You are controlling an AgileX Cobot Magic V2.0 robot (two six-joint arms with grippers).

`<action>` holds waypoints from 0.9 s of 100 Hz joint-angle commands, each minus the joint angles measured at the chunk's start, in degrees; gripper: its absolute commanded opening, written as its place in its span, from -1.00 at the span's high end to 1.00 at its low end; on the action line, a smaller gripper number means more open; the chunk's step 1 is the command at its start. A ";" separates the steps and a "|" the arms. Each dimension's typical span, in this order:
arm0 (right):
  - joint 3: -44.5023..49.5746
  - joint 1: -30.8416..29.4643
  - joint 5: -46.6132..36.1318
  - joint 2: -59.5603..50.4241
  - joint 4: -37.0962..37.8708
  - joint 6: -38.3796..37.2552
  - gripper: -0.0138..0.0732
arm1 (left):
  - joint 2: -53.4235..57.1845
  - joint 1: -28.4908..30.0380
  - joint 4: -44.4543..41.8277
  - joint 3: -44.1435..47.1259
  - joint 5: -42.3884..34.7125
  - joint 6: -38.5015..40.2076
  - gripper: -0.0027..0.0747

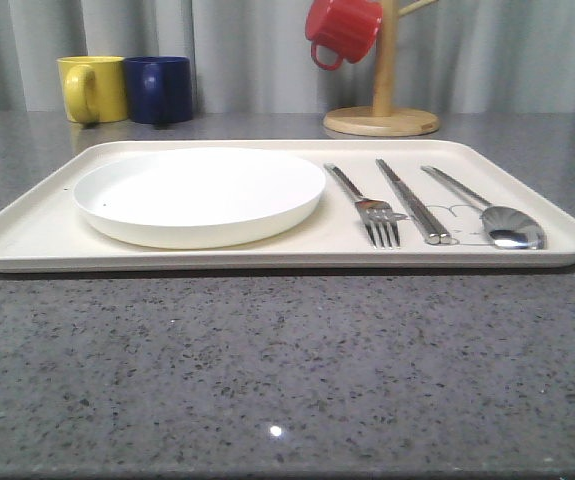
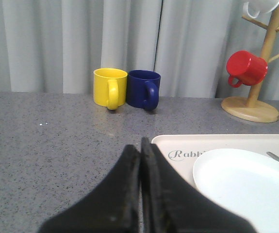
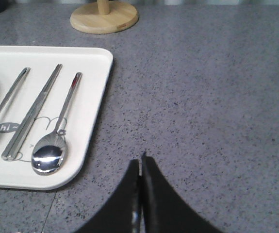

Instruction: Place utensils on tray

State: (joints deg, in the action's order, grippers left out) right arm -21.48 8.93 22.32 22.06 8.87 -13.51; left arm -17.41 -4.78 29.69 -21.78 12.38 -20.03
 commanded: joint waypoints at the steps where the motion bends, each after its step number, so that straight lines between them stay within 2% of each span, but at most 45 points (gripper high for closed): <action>1: 0.04 -2.22 -6.60 -2.36 -2.93 4.40 0.84 | -0.53 0.06 0.77 -1.58 -3.91 -0.12 0.98; 32: 12.39 -4.21 -16.54 -15.17 -6.07 5.71 0.84 | -0.53 0.06 0.77 -1.58 -3.91 -0.12 0.98; 55: 19.86 -4.32 -20.13 -23.73 -6.58 5.71 0.84 | -0.53 0.06 0.77 -1.58 -3.91 -0.12 0.98; 70: 23.16 -4.54 -23.93 -23.71 -6.69 5.71 0.84 | -0.53 0.06 0.77 -1.58 -3.91 -0.12 0.98; 90: 23.09 -4.54 -25.46 -23.71 -6.59 5.71 0.84 | -0.53 0.06 0.77 -1.58 -3.91 -0.12 0.98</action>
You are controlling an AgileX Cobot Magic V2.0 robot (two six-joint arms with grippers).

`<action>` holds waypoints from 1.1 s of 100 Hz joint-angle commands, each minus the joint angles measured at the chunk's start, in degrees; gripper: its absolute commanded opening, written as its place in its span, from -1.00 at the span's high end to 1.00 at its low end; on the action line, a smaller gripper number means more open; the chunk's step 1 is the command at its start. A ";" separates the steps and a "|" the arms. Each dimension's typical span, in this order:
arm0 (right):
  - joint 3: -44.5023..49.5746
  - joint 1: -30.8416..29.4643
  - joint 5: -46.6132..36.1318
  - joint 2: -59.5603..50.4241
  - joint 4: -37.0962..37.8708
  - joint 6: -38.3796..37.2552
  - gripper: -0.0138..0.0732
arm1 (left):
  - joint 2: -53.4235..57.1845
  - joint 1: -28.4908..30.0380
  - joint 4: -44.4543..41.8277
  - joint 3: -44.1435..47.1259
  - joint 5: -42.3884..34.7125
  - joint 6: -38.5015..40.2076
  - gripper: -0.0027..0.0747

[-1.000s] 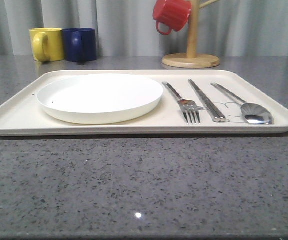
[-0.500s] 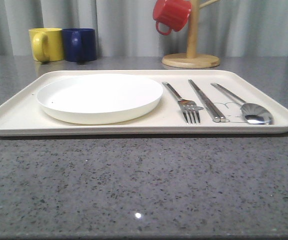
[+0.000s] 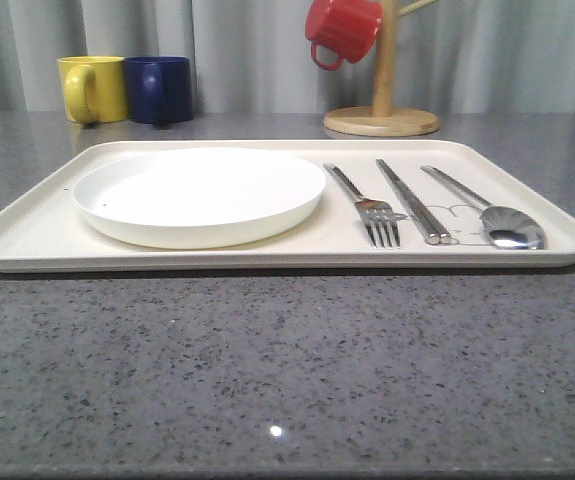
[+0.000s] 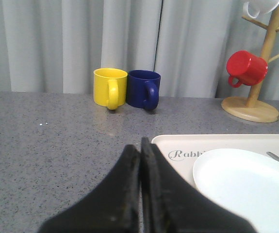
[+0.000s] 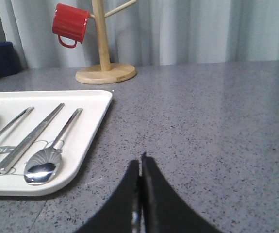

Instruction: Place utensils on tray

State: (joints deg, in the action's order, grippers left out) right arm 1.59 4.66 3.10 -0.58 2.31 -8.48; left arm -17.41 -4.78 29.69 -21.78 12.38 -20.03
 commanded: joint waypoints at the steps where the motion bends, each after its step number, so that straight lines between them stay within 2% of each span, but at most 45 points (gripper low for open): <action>1: 0.02 -0.27 -6.31 -1.06 -0.03 0.68 0.84 | -0.53 0.06 0.77 -1.58 -3.91 -0.12 0.98; 110: 0.02 -0.27 -6.71 -1.06 -0.09 0.68 0.84 | -0.53 0.06 0.65 -1.58 -4.02 -0.12 0.98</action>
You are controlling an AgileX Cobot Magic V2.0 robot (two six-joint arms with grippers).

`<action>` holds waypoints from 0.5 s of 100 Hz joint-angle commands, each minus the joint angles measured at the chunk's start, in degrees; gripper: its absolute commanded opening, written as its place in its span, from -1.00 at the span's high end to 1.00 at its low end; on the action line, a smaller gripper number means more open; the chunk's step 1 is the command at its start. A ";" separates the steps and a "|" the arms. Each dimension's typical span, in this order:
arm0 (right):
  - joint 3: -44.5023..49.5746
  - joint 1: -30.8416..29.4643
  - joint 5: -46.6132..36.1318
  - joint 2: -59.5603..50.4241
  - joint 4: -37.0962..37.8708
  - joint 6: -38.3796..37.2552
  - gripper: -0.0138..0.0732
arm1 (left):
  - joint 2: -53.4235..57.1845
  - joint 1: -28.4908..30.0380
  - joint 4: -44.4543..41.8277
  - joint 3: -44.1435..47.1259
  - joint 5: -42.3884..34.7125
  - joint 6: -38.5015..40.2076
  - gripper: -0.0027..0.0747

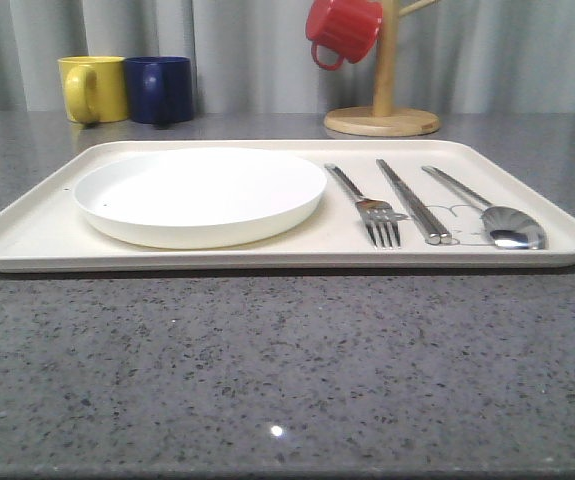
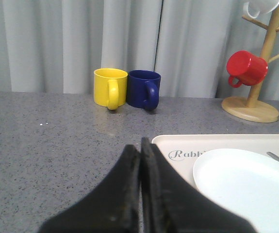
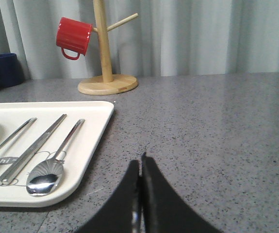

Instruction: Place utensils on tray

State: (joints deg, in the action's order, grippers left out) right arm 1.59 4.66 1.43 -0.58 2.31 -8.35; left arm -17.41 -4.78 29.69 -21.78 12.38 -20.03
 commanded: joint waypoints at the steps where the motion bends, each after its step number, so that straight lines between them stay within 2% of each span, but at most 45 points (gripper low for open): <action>1: 0.02 -0.27 -5.04 -1.06 -0.09 0.55 0.84 | -0.53 0.06 0.65 -1.55 -4.02 -0.12 0.98; 17: 0.02 -0.27 -5.04 -1.06 -0.09 0.55 0.84 | -0.53 0.06 -2.12 -1.45 -5.87 -0.12 0.98; 25: 0.02 -0.27 -5.04 -1.06 -0.09 0.55 0.84 | -0.53 0.06 -7.24 -1.42 -5.87 1.58 0.98; 40: 0.02 -0.27 -5.04 -1.06 -0.09 0.55 0.84 | -0.29 0.06 -23.76 0.23 -6.84 19.65 0.98; 50: 0.02 -0.27 -5.04 -1.06 -0.09 0.55 0.84 | 1.28 0.06 -29.36 2.75 -8.57 25.98 0.98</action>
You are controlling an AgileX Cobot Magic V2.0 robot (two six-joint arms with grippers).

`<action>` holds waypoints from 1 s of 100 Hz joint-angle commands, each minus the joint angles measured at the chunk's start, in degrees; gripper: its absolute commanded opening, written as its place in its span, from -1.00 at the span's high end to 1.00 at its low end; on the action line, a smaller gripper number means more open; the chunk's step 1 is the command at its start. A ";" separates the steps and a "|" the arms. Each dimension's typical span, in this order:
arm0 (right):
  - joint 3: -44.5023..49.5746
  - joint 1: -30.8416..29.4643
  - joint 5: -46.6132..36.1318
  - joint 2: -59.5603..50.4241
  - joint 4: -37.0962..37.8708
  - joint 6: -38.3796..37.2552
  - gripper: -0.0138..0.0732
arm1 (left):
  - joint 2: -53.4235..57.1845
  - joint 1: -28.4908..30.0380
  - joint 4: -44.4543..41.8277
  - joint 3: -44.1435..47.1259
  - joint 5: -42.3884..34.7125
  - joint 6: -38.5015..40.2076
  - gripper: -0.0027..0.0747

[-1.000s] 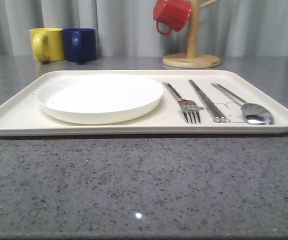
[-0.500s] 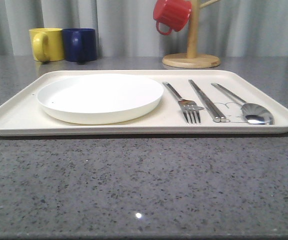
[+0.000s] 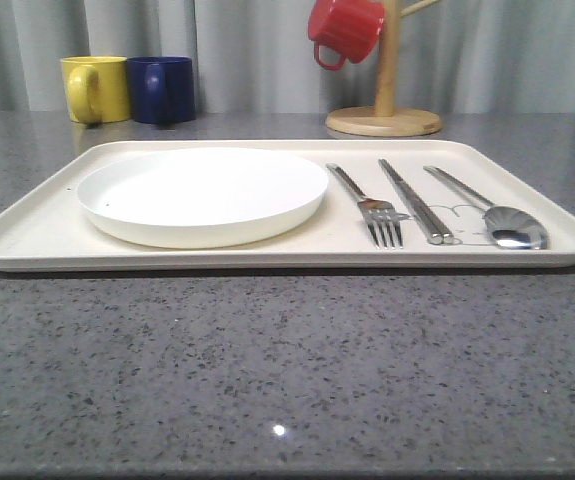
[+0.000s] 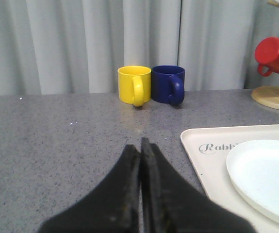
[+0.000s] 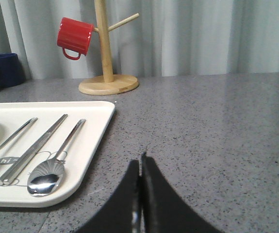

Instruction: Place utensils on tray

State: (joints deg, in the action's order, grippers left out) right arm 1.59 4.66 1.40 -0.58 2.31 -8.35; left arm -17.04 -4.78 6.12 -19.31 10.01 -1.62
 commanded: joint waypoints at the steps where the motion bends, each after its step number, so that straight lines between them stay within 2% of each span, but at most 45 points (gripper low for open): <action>1: 0.02 -0.27 -5.00 -1.06 -0.09 0.55 0.84 | 1.26 0.06 -6.12 0.47 -6.32 7.66 0.98; 44: 0.02 -0.27 -5.01 -1.06 -0.04 0.55 0.84 | 19.36 0.06 -8.40 16.91 -9.65 8.70 0.98; 65: 0.02 -0.27 -5.01 -1.01 -0.05 0.55 0.84 | 19.21 0.06 -9.39 21.20 -13.61 10.50 0.98; 100: 0.02 -0.27 -4.96 -1.01 -0.05 0.55 0.84 | 19.21 0.06 -10.60 21.19 -14.10 10.50 0.98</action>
State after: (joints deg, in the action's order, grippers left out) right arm 1.59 4.66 1.16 -0.58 2.31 -8.27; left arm 0.27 -4.78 -4.28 0.30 1.06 8.43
